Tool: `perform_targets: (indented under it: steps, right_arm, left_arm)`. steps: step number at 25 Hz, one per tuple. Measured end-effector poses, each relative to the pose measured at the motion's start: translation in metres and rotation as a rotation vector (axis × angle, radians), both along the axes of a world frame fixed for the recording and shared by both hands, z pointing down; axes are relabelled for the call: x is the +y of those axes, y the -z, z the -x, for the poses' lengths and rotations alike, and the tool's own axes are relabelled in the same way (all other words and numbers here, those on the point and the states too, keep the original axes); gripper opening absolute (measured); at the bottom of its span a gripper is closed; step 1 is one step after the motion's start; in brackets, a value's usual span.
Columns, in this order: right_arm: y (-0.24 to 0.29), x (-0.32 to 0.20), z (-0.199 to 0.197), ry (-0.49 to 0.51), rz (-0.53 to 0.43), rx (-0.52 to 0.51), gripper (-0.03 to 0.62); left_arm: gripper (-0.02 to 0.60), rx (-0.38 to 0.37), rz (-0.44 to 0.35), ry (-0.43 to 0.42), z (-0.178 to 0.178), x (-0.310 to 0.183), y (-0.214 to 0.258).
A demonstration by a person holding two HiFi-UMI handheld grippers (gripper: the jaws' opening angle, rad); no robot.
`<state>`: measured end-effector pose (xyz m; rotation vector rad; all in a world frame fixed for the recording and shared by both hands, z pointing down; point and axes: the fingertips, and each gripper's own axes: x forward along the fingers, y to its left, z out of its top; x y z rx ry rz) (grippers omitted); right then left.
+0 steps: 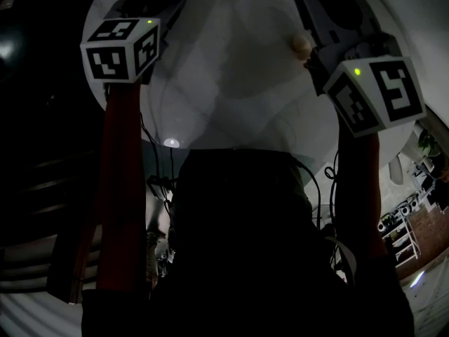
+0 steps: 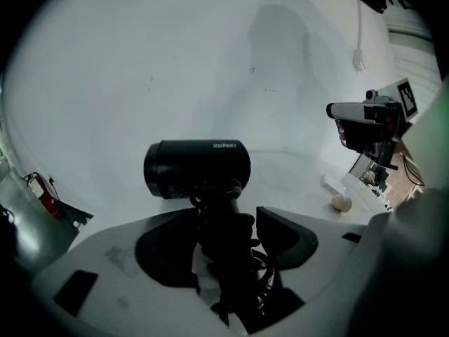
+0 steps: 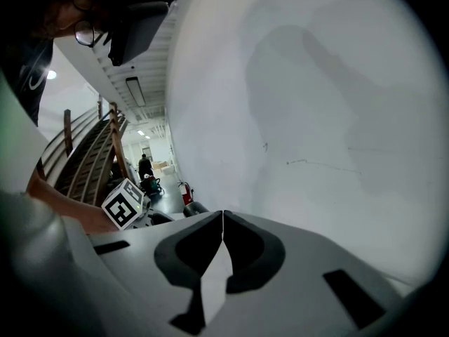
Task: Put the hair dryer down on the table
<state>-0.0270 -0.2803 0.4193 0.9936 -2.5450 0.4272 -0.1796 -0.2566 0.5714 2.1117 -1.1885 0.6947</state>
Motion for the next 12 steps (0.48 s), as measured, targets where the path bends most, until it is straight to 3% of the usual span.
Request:
perform_targets:
  steps: [7,10,12]
  right_arm:
    - [0.034,0.012,-0.006,-0.009,-0.039,-0.016,0.008]
    - [0.053,0.017,-0.012,-0.013,-0.061,-0.029,0.008]
    - [0.07,0.023,-0.014,-0.012,-0.08,-0.036,0.008]
  left_arm:
    - [0.243,-0.016,-0.122,-0.008,-0.003,0.0,0.054]
    - [0.177,-0.019,-0.2,-0.001,-0.002,0.004,0.093]
    - [0.102,-0.013,-0.261,0.0,0.001,0.011,0.125]
